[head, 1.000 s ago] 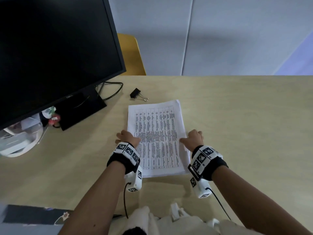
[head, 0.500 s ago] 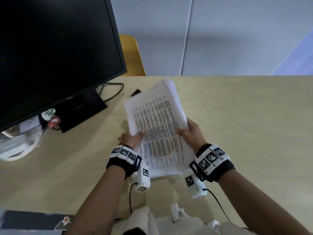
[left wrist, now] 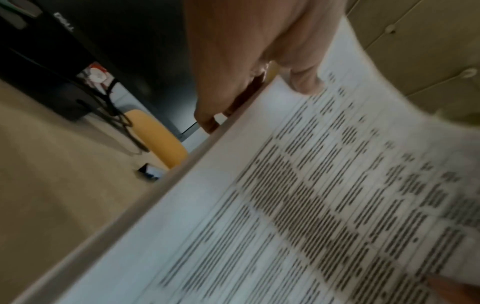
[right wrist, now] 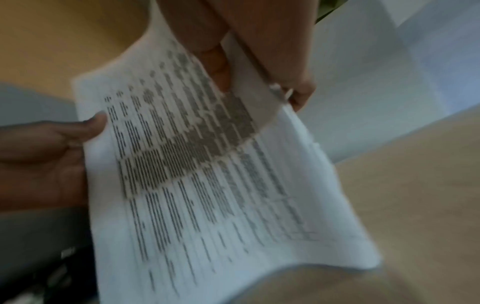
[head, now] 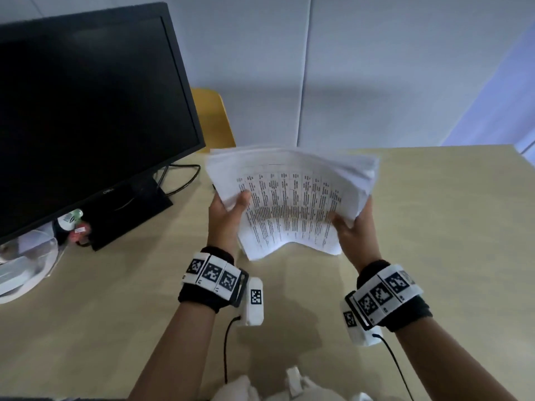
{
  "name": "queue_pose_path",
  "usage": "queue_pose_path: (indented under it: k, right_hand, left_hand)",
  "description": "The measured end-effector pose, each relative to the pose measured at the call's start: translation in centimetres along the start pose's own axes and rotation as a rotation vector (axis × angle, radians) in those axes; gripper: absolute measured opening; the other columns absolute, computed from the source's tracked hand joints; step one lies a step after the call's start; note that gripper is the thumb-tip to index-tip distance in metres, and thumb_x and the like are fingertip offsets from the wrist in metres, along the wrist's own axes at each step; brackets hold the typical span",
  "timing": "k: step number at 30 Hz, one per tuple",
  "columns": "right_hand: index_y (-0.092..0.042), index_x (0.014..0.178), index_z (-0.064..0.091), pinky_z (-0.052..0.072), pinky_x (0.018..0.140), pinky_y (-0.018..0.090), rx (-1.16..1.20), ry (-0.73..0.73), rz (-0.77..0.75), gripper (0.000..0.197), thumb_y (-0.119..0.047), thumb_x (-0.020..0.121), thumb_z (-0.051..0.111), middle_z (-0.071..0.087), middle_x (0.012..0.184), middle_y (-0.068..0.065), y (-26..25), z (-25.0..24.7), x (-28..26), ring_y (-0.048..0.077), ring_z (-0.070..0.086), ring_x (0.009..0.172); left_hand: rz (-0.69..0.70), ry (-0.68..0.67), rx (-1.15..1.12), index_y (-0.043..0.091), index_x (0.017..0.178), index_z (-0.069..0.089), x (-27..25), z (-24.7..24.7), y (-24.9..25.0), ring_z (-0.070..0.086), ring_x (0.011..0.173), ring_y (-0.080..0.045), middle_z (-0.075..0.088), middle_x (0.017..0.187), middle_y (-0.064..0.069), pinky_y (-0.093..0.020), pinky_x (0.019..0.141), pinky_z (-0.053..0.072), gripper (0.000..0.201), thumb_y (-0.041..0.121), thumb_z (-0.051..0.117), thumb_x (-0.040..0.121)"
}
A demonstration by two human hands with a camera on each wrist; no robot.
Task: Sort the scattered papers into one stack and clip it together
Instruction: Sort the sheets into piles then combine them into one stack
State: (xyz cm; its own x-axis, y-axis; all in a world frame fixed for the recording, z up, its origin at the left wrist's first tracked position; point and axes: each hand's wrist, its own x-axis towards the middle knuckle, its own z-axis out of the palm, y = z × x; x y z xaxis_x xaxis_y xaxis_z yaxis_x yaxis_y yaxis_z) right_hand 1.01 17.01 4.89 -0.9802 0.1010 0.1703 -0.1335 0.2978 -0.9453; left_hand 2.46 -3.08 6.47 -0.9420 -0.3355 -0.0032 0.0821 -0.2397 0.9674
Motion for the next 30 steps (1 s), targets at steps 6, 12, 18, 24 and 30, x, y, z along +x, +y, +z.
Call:
queue_pose_path:
  k: [6,12,18,24,30]
  right_hand:
    - [-0.022,0.136,0.014,0.048,0.089,0.015,0.186,0.309,-0.223,0.075,0.003,0.073,0.048,0.037,0.128,0.021,-3.1,-0.2,1.5,0.031,0.047,0.117]
    - [-0.019,0.113,0.062,0.039,0.086,0.034,-0.441,0.394,-0.517,0.043,-0.009,0.072,0.051,0.039,0.133,0.022,-6.3,-0.4,3.4,0.027,0.049,0.109]
    - [-0.009,0.108,0.065,0.04,0.084,0.014,-0.308,0.4,-0.478,0.037,-0.012,0.075,0.048,0.048,0.124,0.021,-5.7,-1.2,3.8,0.019,0.054,0.098]
    - [-0.026,0.097,0.049,0.044,0.068,0.034,0.29,0.25,0.039,0.033,-0.006,0.071,0.041,0.054,0.082,0.0,-3.0,-0.6,2.8,0.013,0.051,0.071]
    - [-0.015,0.086,0.057,0.043,0.059,0.028,0.377,0.343,-0.05,0.034,0.004,0.065,0.039,0.058,0.076,0.006,-3.8,-0.3,3.1,0.014,0.051,0.066]
  left_hand:
    - [0.297,0.062,0.262,0.02,0.133,0.029,1.0,2.0,2.8,0.057,0.106,0.002,0.051,0.117,0.011,-0.023,0.094,0.048,0.048,0.013,0.053,0.092]
    - [0.695,-0.001,0.811,0.013,0.124,0.058,2.3,1.8,4.3,0.042,0.102,-0.002,0.047,0.117,-0.014,0.009,0.087,0.026,0.041,0.026,0.062,0.085]
    - [0.562,0.06,0.715,0.012,0.126,0.055,2.1,1.5,4.3,0.047,0.11,-0.006,0.054,0.123,-0.005,0.003,0.089,0.029,0.044,0.029,0.062,0.087]
    - [0.084,0.08,0.186,0.014,0.127,0.045,1.0,2.4,2.4,0.055,0.117,-0.024,0.057,0.125,-0.008,-0.045,0.105,0.041,0.044,0.034,0.046,0.088]
    - [0.248,0.069,0.121,0.014,0.114,0.05,1.0,2.6,3.5,0.064,0.095,-0.01,0.067,0.099,0.009,-0.03,0.087,0.052,0.034,0.03,0.051,0.084]
